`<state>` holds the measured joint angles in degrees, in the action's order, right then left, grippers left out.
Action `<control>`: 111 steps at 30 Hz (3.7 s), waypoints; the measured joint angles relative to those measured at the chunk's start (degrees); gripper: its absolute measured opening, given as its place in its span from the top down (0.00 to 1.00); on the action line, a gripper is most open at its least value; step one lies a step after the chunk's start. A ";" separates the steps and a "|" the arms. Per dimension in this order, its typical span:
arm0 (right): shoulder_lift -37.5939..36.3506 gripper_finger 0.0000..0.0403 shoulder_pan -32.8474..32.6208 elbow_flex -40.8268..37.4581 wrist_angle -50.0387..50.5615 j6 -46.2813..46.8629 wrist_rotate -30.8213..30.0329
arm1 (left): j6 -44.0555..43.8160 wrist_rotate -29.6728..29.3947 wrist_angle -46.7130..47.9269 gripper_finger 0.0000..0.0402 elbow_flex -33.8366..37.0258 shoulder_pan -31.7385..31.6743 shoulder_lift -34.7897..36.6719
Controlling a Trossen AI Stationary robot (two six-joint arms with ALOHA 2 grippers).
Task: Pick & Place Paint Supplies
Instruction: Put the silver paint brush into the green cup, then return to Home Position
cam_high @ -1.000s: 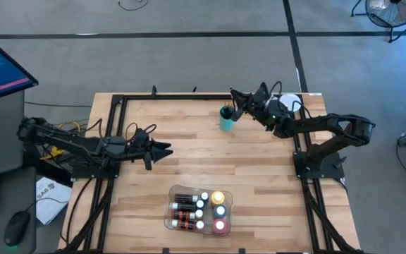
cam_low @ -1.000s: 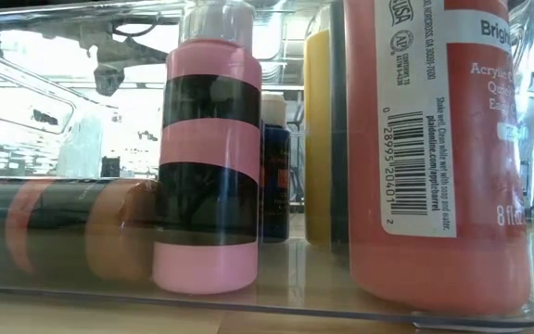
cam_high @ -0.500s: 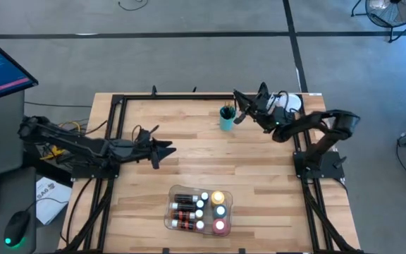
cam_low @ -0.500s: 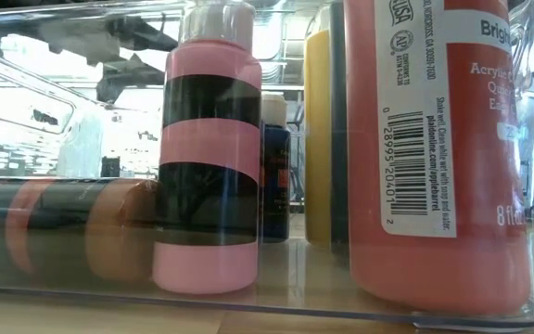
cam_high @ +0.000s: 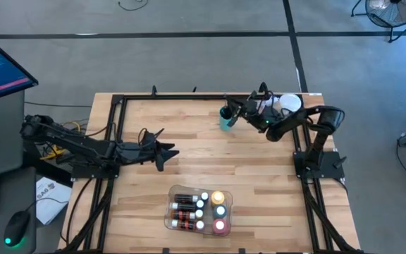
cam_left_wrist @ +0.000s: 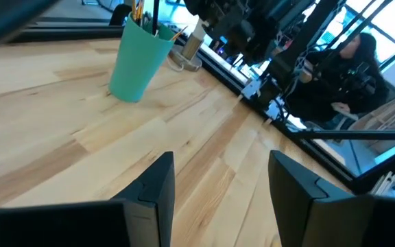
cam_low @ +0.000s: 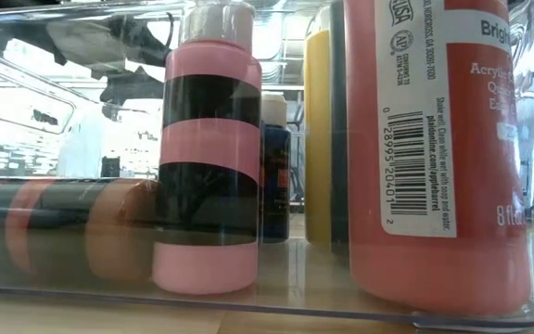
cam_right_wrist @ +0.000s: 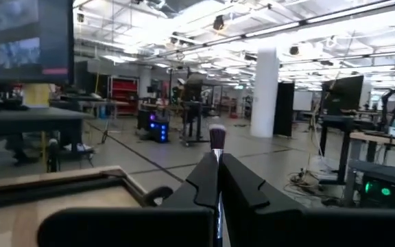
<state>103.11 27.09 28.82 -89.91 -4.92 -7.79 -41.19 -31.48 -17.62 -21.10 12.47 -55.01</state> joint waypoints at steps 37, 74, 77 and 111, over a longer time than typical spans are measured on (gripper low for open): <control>-25.66 0.75 -3.67 -0.13 5.23 6.77 0.35 | 1.75 0.21 -12.67 0.65 0.02 -0.67 3.47; -59.92 0.74 -23.11 26.13 90.06 20.44 0.86 | 15.67 21.94 -22.33 0.65 -9.68 -17.18 4.75; -60.12 0.74 -22.30 26.16 87.51 26.67 0.87 | 15.38 22.58 -22.44 0.65 -9.70 -18.92 5.25; -40.82 0.74 -32.87 19.66 111.92 33.13 1.75 | -2.26 53.49 -1.68 0.65 -9.70 -15.61 -25.55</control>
<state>62.29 -5.78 48.48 22.01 28.22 -6.04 -43.45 22.01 -19.30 -30.81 -3.14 -80.57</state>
